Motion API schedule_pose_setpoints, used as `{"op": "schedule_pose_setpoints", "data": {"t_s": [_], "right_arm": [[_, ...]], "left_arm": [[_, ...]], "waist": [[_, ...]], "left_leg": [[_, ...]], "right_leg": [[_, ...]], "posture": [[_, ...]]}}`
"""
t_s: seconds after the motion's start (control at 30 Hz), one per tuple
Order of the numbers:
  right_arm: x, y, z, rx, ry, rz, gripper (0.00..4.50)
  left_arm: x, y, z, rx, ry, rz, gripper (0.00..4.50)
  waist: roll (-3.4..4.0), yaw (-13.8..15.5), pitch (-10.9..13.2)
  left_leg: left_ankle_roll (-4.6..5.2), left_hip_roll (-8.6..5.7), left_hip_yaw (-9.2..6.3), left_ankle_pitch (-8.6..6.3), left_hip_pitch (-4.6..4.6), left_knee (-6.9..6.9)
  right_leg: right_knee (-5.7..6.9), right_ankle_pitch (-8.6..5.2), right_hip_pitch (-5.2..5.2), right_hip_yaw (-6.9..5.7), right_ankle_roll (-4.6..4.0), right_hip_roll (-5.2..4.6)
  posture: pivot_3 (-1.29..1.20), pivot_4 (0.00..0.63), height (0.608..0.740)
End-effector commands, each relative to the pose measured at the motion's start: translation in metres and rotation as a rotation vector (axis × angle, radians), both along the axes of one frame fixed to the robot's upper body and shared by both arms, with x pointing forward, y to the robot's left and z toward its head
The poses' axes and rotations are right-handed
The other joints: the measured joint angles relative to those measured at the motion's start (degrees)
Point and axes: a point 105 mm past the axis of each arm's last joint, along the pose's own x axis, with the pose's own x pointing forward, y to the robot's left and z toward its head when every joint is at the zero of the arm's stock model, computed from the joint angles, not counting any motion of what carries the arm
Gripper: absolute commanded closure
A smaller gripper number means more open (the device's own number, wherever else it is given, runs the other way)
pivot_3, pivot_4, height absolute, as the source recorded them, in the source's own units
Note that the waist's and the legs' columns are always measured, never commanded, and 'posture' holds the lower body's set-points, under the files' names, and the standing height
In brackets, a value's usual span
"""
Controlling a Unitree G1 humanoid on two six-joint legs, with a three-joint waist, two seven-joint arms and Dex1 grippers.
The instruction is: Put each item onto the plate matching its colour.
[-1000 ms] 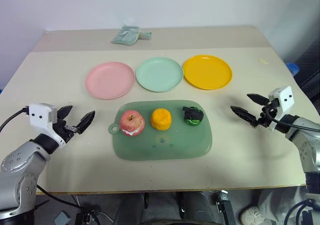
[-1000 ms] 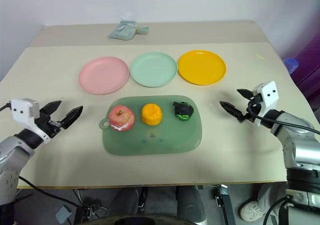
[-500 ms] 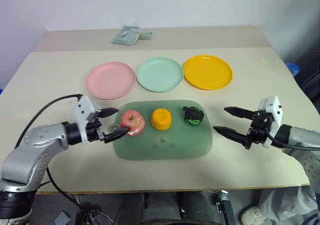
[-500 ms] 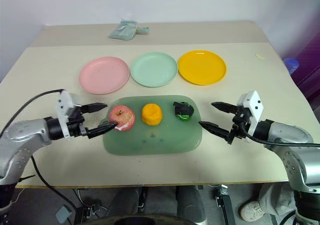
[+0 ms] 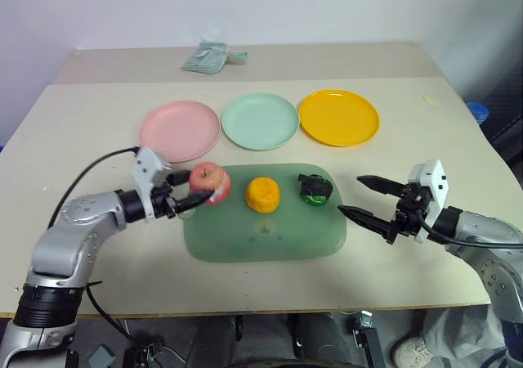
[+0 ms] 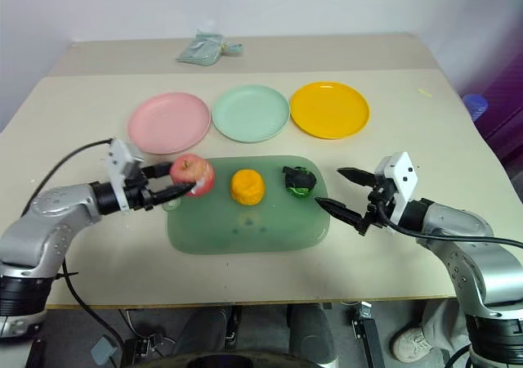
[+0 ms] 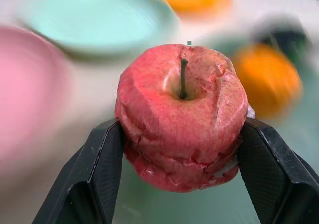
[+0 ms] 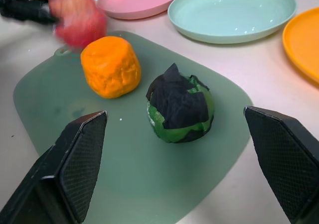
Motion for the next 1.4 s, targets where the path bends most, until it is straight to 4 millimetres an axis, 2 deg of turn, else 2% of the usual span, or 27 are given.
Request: {"op": "schedule_pose_setpoints", "data": {"t_s": [0.03,0.17,0.23,0.3,0.37,0.5,0.6,0.67,0.77,0.83,0.93,1.03,1.1,1.2,1.23,1.3,1.37,1.4], "right_arm": [[0.001,0.006,0.012,0.014,-0.063,0.026,0.00],[0.005,0.008,0.013,0.017,-0.082,0.037,0.00],[0.007,0.009,0.015,0.016,-0.098,0.038,0.00],[0.011,0.010,0.017,0.034,-0.101,0.029,0.00],[0.013,0.012,0.021,0.055,-0.096,0.024,0.00],[0.010,0.033,0.030,0.052,-0.118,0.074,0.00],[0.011,0.064,0.027,0.008,-0.140,0.135,0.00],[0.017,0.079,0.025,-0.011,-0.157,0.135,0.00],[0.028,0.107,0.026,0.021,-0.158,0.139,0.00],[0.035,0.121,0.020,-0.002,-0.138,0.140,0.00],[0.046,0.131,0.005,-0.082,-0.086,0.123,0.00],[0.049,0.135,-0.002,-0.104,-0.039,0.130,0.00],[0.048,0.135,-0.008,-0.118,-0.004,0.138,0.00],[0.048,0.136,-0.016,-0.139,0.028,0.146,0.00],[0.049,0.136,-0.018,-0.144,0.034,0.143,0.42],[0.051,0.138,-0.017,-0.133,0.035,0.136,0.78],[0.053,0.139,-0.009,-0.113,0.014,0.125,1.66],[0.056,0.138,0.000,-0.092,-0.012,0.112,1.81]], "left_arm": [[0.037,0.034,0.029,0.004,-0.100,0.310,1.77],[0.071,0.048,0.016,0.039,-0.013,0.483,1.77],[0.083,0.053,0.011,0.030,0.023,0.542,0.76],[0.088,0.054,0.009,0.028,0.028,0.555,0.06],[0.091,0.052,0.010,0.037,0.014,0.554,0.06],[0.086,0.050,0.026,-0.010,-0.068,0.516,0.06],[0.067,0.045,0.043,-0.037,-0.172,0.423,0.06],[0.053,0.039,0.044,0.002,-0.208,0.358,0.06],[0.022,0.027,0.029,0.081,-0.199,0.220,0.06],[-0.001,0.019,0.011,0.145,-0.151,0.116,0.06],[-0.033,0.006,-0.017,0.209,-0.057,-0.024,0.06],[-0.059,-0.003,-0.033,0.227,0.006,-0.114,0.06],[-0.070,-0.004,-0.042,0.240,0.050,-0.132,0.06],[-0.074,-0.003,-0.046,0.237,0.062,-0.121,0.06],[-0.074,-0.004,-0.046,0.231,0.062,-0.117,0.00],[-0.074,-0.005,-0.046,0.224,0.062,-0.117,0.00],[-0.074,-0.007,-0.045,0.213,0.059,-0.120,0.00],[-0.074,-0.009,-0.045,0.208,0.058,-0.123,0.00]], "waist": [[0.00,0.36,0.00],[-0.03,0.25,-0.02],[-0.04,0.18,-0.01],[-0.10,-0.05,0.02],[-0.13,-0.27,0.04],[-0.13,-0.23,0.04],[-0.12,-0.48,0.04],[-0.12,-0.67,0.04],[-0.12,-0.53,0.03],[-0.11,-0.71,0.03],[-0.14,-0.02,0.03],[-0.15,0.18,0.03],[-0.15,0.06,0.03],[-0.13,-0.25,0.03],[-0.13,-0.27,0.03],[-0.13,-0.30,0.03],[-0.13,-0.32,0.03],[-0.13,-0.33,0.03]], "left_leg": [[0.00,-0.06,-0.02,0.00,0.01,0.02],[0.01,-0.42,-0.06,0.00,0.01,0.07],[0.00,-0.44,-0.07,0.01,-0.01,0.07],[0.00,-0.44,-0.08,0.01,-0.03,0.08],[-0.01,-0.43,-0.08,0.01,-0.04,0.05],[-0.05,-0.42,-0.09,0.04,-0.06,0.04],[-0.06,-0.40,-0.07,0.04,-0.08,0.00],[-0.18,-0.39,-0.03,0.11,-0.08,-0.03],[-0.32,-0.38,-0.01,0.19,-0.11,-0.08],[-0.32,-0.35,0.02,0.19,-0.12,-0.11],[-0.17,-0.14,0.02,0.10,-0.14,-0.12],[-0.12,-0.17,0.00,0.07,-0.16,-0.11],[-0.10,-0.17,-0.01,0.06,-0.16,-0.11],[-0.10,-0.13,-0.01,0.06,-0.14,-0.14],[-0.10,-0.12,-0.01,0.06,-0.13,-0.15],[-0.09,-0.12,0.01,0.06,-0.13,-0.14],[-0.09,-0.12,0.01,0.06,-0.13,-0.14],[-0.09,-0.12,0.01,0.06,-0.13,-0.14]], "right_leg": [[0.02,0.00,0.04,-0.01,0.01,-0.04],[0.04,0.01,0.04,-0.04,0.06,-0.13],[0.03,0.01,0.03,-0.04,0.07,-0.14],[0.04,0.01,0.01,-0.05,0.08,-0.13],[0.06,0.01,-0.05,-0.01,0.08,-0.13],[0.08,0.01,-0.11,0.00,0.08,-0.14],[0.08,0.01,-0.16,0.04,0.07,-0.14],[0.11,0.01,-0.24,0.10,0.07,-0.16],[0.14,0.01,-0.31,0.13,0.07,-0.17],[0.14,0.01,-0.35,0.19,0.06,-0.18],[0.12,0.00,-0.36,0.17,0.03,-0.16],[0.07,0.01,-0.29,0.14,0.02,-0.24],[0.06,0.00,-0.29,0.14,0.02,-0.25],[0.08,0.00,-0.30,0.14,0.01,-0.18],[0.08,0.00,-0.30,0.13,0.01,-0.14],[0.08,0.00,-0.31,0.13,0.01,-0.13],[0.09,0.01,-0.31,0.13,0.01,-0.13],[0.09,0.01,-0.31,0.13,0.01,-0.13]], "posture": [[0.00,0.150,0.740],[0.00,0.150,0.740],[0.00,0.150,0.740],[0.00,0.150,0.740],[0.00,0.150,0.740],[0.00,0.150,0.740],[0.00,0.150,0.740],[0.00,0.150,0.740],[0.00,0.150,0.740],[0.00,0.150,0.740],[0.00,0.150,0.740],[0.00,0.150,0.740],[0.00,0.150,0.740],[0.00,0.150,0.740],[0.00,0.150,0.740],[0.00,0.150,0.740],[0.00,0.150,0.740],[0.00,0.150,0.740]]}}
